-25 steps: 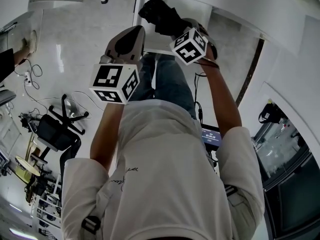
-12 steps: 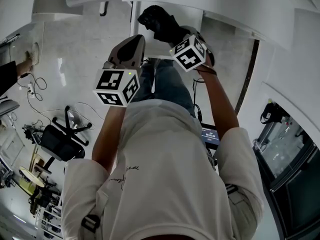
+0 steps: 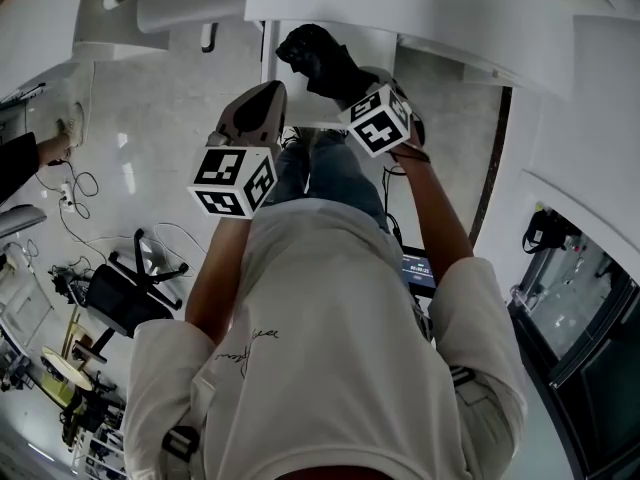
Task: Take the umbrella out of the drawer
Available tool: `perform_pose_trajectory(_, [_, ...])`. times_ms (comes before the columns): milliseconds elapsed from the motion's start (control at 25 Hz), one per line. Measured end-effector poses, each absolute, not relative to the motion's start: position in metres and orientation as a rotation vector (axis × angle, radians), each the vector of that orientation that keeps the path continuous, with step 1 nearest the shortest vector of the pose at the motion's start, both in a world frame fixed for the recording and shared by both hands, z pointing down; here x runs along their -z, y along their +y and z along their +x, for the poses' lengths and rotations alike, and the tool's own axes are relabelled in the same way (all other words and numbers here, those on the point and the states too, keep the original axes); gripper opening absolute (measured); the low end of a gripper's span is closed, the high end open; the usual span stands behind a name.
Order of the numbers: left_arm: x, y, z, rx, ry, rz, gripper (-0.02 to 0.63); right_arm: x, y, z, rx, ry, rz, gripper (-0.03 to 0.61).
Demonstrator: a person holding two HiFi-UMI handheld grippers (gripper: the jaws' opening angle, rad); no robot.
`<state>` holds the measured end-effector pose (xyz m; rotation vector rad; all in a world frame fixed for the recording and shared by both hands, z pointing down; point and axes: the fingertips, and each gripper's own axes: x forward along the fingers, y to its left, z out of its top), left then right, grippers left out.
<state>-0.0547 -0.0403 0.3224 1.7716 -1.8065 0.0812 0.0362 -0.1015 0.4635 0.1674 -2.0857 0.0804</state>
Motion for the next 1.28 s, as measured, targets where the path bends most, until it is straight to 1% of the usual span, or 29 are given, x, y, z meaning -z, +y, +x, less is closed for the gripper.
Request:
perform_pose_trajectory(440, [-0.305,-0.041,-0.044,-0.085,-1.810,1.824,0.017,-0.429,-0.103,0.056,-0.198,-2.164,0.233,0.244])
perform_pose_trajectory(1280, [-0.271,-0.042,-0.058,-0.007,-1.798,1.941,0.017,-0.374,-0.097,0.056,-0.176,-2.244,0.305,0.244])
